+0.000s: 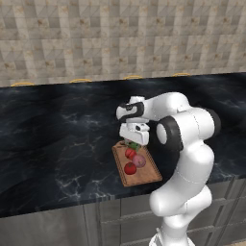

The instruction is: Place the avocado, onion, tomato, and bell pepper on the cutting board.

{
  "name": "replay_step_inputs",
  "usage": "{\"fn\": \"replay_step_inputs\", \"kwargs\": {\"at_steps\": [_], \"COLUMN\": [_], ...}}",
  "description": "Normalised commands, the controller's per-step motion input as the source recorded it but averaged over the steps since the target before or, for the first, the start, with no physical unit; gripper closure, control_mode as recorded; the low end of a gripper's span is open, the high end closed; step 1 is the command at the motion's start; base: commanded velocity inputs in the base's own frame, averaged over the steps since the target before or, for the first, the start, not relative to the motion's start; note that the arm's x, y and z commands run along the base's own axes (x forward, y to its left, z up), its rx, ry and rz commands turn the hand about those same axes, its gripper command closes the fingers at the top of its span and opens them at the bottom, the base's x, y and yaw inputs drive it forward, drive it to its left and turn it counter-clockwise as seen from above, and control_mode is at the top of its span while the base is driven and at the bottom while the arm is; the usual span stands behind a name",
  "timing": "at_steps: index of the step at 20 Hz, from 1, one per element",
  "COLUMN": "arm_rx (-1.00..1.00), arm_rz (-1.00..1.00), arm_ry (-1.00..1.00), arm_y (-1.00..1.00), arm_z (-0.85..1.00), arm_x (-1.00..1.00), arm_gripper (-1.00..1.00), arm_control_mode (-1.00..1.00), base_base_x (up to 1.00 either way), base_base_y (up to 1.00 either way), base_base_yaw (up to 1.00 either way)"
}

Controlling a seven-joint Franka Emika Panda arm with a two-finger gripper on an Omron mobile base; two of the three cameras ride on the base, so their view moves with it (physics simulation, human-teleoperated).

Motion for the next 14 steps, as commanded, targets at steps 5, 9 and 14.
{"fn": "replay_step_inputs", "kwargs": {"at_steps": [5,9,14], "arm_rx": [0.05,0.04,0.07], "arm_rz": [-0.10,-0.02,0.00], "arm_ry": [-0.01,-0.24,-0.49], "arm_y": [0.04,-0.12,-0.14], "arm_z": [0.83,0.29,0.06], "arm_x": [-0.64,-0.93,-0.44], "arm_gripper": [-1.00,-1.00,-1.00], "arm_control_mode": [-1.00,-1.00,-1.00], "base_base_x": [0.00,0.00,0.00], "base_base_y": [0.00,0.00,0.00], "base_base_yaw": [0.00,0.00,0.00]}}
